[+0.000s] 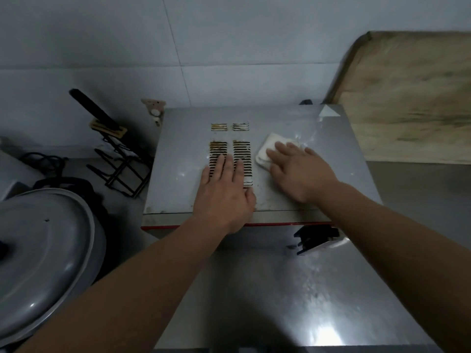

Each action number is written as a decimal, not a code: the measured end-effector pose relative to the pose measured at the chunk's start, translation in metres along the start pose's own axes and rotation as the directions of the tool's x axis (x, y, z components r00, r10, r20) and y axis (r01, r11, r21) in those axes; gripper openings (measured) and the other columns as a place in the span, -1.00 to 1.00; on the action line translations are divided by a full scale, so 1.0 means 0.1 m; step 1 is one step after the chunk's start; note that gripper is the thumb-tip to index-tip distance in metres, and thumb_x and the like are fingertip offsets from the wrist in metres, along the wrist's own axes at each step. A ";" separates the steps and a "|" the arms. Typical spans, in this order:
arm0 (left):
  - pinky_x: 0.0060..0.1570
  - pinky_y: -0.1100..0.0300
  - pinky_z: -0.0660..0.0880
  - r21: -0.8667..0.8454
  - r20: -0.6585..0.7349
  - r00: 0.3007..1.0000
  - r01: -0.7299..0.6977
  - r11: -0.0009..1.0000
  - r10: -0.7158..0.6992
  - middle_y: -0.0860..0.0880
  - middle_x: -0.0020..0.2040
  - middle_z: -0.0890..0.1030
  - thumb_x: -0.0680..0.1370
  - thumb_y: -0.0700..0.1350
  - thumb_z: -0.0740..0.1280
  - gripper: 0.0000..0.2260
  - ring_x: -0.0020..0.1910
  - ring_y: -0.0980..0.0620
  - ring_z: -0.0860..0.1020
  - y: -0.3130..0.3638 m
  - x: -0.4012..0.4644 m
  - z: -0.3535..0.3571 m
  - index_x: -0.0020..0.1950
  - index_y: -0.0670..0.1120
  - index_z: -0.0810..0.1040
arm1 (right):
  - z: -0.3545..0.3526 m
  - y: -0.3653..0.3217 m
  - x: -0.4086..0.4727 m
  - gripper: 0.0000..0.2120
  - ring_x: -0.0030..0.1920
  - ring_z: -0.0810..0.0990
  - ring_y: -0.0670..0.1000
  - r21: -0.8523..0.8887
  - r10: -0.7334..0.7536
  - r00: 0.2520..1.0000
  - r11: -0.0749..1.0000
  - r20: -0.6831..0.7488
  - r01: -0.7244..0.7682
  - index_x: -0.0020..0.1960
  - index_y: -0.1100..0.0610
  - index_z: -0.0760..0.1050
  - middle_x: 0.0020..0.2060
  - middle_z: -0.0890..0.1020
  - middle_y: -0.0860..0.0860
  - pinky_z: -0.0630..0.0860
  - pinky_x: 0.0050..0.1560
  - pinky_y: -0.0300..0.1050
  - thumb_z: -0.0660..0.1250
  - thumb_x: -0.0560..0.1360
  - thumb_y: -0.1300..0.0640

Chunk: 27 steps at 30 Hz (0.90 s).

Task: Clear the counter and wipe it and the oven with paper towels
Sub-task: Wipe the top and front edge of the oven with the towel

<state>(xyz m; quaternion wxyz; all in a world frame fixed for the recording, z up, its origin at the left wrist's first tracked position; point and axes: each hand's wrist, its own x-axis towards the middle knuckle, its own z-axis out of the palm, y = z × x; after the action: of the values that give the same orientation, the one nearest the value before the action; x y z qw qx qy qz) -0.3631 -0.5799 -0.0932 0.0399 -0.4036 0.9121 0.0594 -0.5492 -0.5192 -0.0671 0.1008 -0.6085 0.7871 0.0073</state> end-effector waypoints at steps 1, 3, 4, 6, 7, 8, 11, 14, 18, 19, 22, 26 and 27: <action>0.56 -0.15 -0.14 0.007 0.011 1.000 -0.003 1.000 0.003 -0.09 0.65 -0.16 0.62 0.24 -0.14 -0.34 0.61 -0.05 -0.22 0.00 0.01 0.00 0.64 -0.05 -0.16 | -0.01 0.03 0.17 -0.47 0.55 0.12 0.05 -0.015 0.013 1.000 1.000 -0.007 -0.014 0.56 -0.07 0.15 0.57 0.15 0.01 0.08 0.51 0.13 -0.14 0.63 -0.17; 0.54 -0.18 -0.20 0.010 0.026 1.000 -0.009 1.000 0.009 -0.09 0.64 -0.22 0.61 0.30 -0.17 -0.31 0.60 -0.06 -0.28 -0.02 0.03 0.01 0.64 -0.03 -0.20 | -0.05 0.08 0.52 -0.46 0.51 0.20 0.10 -0.041 0.029 1.000 0.999 -0.005 -0.030 0.53 -0.04 0.18 0.54 0.21 0.06 0.16 0.46 0.15 -0.14 0.61 -0.17; 0.53 -0.20 -0.22 0.002 0.035 0.999 -0.011 1.000 0.011 -0.08 0.63 -0.25 0.60 0.32 -0.18 -0.30 0.59 -0.07 -0.31 -0.03 0.05 0.02 0.63 -0.01 -0.23 | -0.08 0.10 0.69 -0.46 0.49 0.24 0.12 -0.047 0.036 0.999 0.998 0.001 -0.036 0.52 -0.02 0.20 0.52 0.23 0.08 0.18 0.44 0.16 -0.15 0.61 -0.17; 0.52 -0.22 -0.25 -0.018 0.057 0.998 -0.017 1.000 0.018 -0.05 0.61 -0.34 0.58 0.37 -0.21 -0.28 0.57 -0.06 -0.38 -0.06 0.07 0.04 0.61 0.02 -0.31 | -0.16 0.11 0.97 -0.45 0.45 0.29 0.15 -0.054 0.047 0.999 0.997 0.015 -0.046 0.50 0.02 0.23 0.48 0.28 0.11 0.23 0.41 0.17 -0.16 0.61 -0.17; 0.52 -0.23 -0.26 -0.017 0.060 0.998 -0.022 1.000 0.023 -0.04 0.60 -0.36 0.57 0.39 -0.22 -0.27 0.56 -0.05 -0.39 -0.07 0.07 0.05 0.60 0.03 -0.34 | -0.19 0.11 1.07 -0.44 0.43 0.31 0.17 -0.056 0.051 0.999 0.997 0.012 -0.050 0.48 0.04 0.25 0.46 0.31 0.13 0.25 0.39 0.17 -0.16 0.61 -0.17; 0.51 -0.23 -0.26 -0.010 0.058 0.998 -0.025 1.000 0.026 -0.03 0.59 -0.38 0.56 0.40 -0.23 -0.26 0.56 -0.05 -0.40 -0.08 0.09 0.06 0.60 0.04 -0.36 | -0.20 0.10 1.15 -0.45 0.41 0.33 0.18 -0.059 0.057 0.998 0.997 0.003 -0.056 0.47 0.06 0.26 0.44 0.32 0.14 0.26 0.38 0.17 -0.15 0.60 -0.16; 0.51 -0.24 -0.26 -0.004 0.053 0.998 -0.030 1.000 0.031 -0.03 0.59 -0.39 0.55 0.41 -0.24 -0.26 0.56 -0.05 -0.40 -0.09 0.11 0.06 0.60 0.06 -0.36 | -0.14 0.07 1.15 -0.46 0.46 0.24 0.18 -0.049 0.074 0.997 0.996 -0.008 -0.074 0.49 0.07 0.20 0.49 0.24 0.14 0.24 0.40 0.16 -0.10 0.60 -0.14; 0.51 -0.24 -0.27 -0.018 0.066 0.997 -0.040 0.999 0.041 -0.03 0.59 -0.39 0.55 0.41 -0.21 -0.26 0.55 -0.07 -0.41 -0.08 0.09 0.04 0.60 0.07 -0.34 | -0.04 0.05 0.86 -0.43 0.53 0.12 0.15 -0.017 0.082 0.996 0.996 -0.019 -0.082 0.54 0.04 0.10 0.56 0.12 0.10 0.18 0.45 0.16 -0.11 0.58 -0.15; 0.47 -0.30 -0.32 -0.003 0.164 0.986 0.013 1.000 -0.012 -0.02 0.59 -0.39 0.52 0.46 -0.18 -0.23 0.52 -0.15 -0.47 -0.05 0.26 -0.09 0.60 0.11 -0.32 | 0.04 -0.01 0.18 -0.43 0.54 0.11 0.11 -0.010 0.096 0.995 0.995 -0.032 -0.096 0.55 0.02 0.11 0.57 0.13 0.08 0.11 0.48 0.15 -0.12 0.59 -0.16; 0.47 -0.31 -0.33 -0.004 0.184 0.982 0.044 0.999 -0.043 -0.03 0.60 -0.38 0.51 0.47 -0.18 -0.21 0.51 -0.17 -0.47 -0.02 0.35 -0.13 0.61 0.10 -0.31 | 0.06 -0.01 -0.02 -0.44 0.55 0.10 0.10 -0.004 0.111 0.993 0.994 -0.031 -0.111 0.55 0.00 0.11 0.57 0.13 0.06 0.08 0.50 0.15 -0.13 0.60 -0.16; 0.46 -0.32 -0.33 0.003 0.191 0.979 0.068 0.998 -0.067 -0.08 0.61 -0.34 0.51 0.48 -0.19 -0.16 0.53 -0.19 -0.44 0.12 0.54 -0.19 0.63 -0.01 -0.28 | 0.09 0.09 -0.57 -0.45 0.57 0.05 0.07 -0.002 0.168 0.986 0.986 -0.004 -0.168 0.56 -0.05 0.06 0.58 0.09 0.03 0.01 0.52 0.16 -0.15 0.61 -0.18; 0.46 -0.34 -0.29 -0.032 0.116 0.993 0.029 0.999 -0.025 -0.10 0.60 -0.35 0.52 0.46 -0.23 -0.18 0.55 -0.18 -0.41 0.21 0.62 -0.08 0.62 -0.01 -0.30 | 0.09 0.22 -0.98 -0.40 0.58 -0.02 0.03 -0.026 0.241 0.970 0.970 0.043 -0.240 0.59 -0.08 -0.03 0.60 0.02 -0.01 -0.07 0.55 0.13 -0.25 0.58 -0.21; 0.46 -0.34 -0.28 -0.033 0.114 0.993 0.024 0.999 -0.020 -0.10 0.60 -0.35 0.51 0.46 -0.23 -0.18 0.55 -0.17 -0.41 0.21 0.65 -0.07 0.62 0.01 -0.30 | 0.08 0.22 -0.97 -0.41 0.58 0.00 0.04 -0.029 0.241 0.969 0.970 0.046 -0.240 0.59 -0.08 -0.01 0.60 0.04 -0.01 -0.06 0.55 0.13 -0.25 0.59 -0.21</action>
<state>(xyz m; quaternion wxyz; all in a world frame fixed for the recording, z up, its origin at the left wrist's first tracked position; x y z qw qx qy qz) -0.4224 -0.6139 -0.0926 0.0855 -0.4102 0.9027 0.0976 -0.5464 -0.4194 -0.0609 0.1114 -0.5096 0.8521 0.0436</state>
